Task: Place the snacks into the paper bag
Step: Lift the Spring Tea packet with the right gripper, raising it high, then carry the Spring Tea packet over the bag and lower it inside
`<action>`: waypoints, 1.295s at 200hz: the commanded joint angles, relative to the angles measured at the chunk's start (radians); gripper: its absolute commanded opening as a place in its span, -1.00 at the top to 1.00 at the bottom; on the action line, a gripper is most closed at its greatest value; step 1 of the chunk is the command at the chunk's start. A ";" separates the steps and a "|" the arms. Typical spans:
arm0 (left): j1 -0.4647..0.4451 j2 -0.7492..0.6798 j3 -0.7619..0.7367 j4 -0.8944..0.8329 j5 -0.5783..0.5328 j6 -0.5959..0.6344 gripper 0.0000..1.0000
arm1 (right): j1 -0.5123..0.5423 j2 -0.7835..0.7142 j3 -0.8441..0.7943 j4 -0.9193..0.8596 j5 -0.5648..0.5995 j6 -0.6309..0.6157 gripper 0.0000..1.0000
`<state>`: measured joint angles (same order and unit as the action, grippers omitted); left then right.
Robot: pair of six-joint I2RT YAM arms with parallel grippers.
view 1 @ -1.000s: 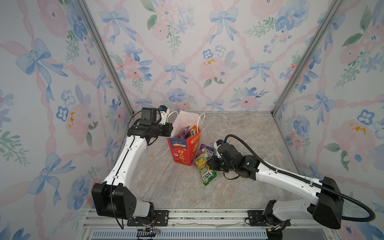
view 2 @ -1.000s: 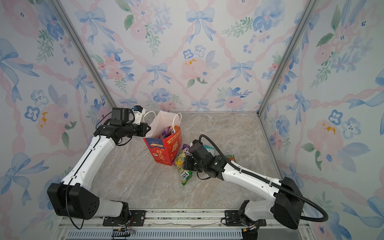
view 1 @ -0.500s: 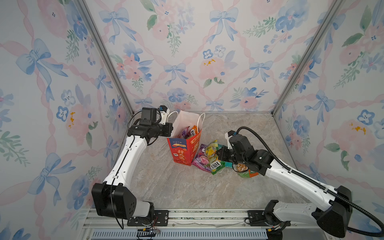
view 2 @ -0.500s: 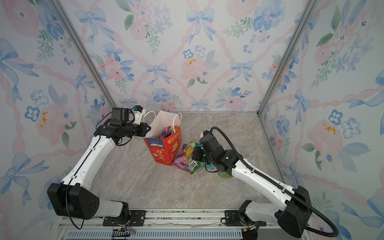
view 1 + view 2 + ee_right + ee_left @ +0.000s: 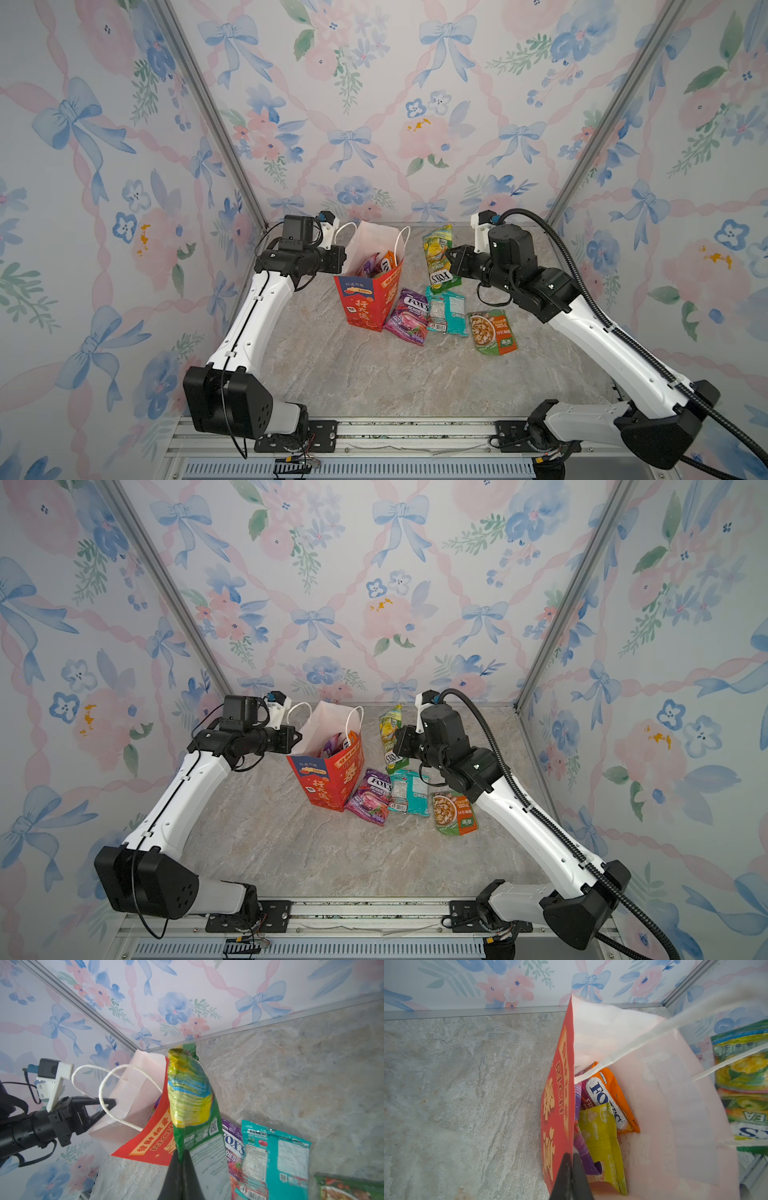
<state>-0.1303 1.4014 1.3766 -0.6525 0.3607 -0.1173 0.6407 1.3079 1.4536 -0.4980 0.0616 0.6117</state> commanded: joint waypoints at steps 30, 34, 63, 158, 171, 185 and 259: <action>0.004 -0.027 -0.016 -0.034 0.022 -0.010 1.00 | -0.020 0.133 0.269 -0.030 0.026 -0.157 1.00; 0.003 -0.026 -0.016 -0.034 0.023 -0.011 1.00 | -0.021 0.142 0.291 -0.032 0.026 -0.163 1.00; 0.004 -0.031 -0.014 -0.035 0.021 -0.012 1.00 | -0.021 0.219 0.414 -0.037 0.025 -0.193 1.00; 0.003 -0.037 -0.024 -0.035 0.018 -0.009 1.00 | 0.018 0.522 0.870 -0.074 -0.007 -0.227 1.00; 0.003 -0.039 -0.025 -0.035 0.018 -0.007 1.00 | 0.031 0.572 0.948 -0.090 -0.011 -0.228 1.00; 0.005 -0.041 -0.026 -0.033 0.017 -0.005 1.00 | 0.047 0.628 1.037 -0.114 -0.015 -0.228 1.00; 0.005 -0.051 -0.033 -0.034 0.015 -0.003 1.00 | 0.132 0.706 1.119 -0.150 -0.033 -0.203 1.00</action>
<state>-0.1303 1.3796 1.3613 -0.6567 0.3603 -0.1173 0.7441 2.0449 2.5935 -0.6666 0.0448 0.4004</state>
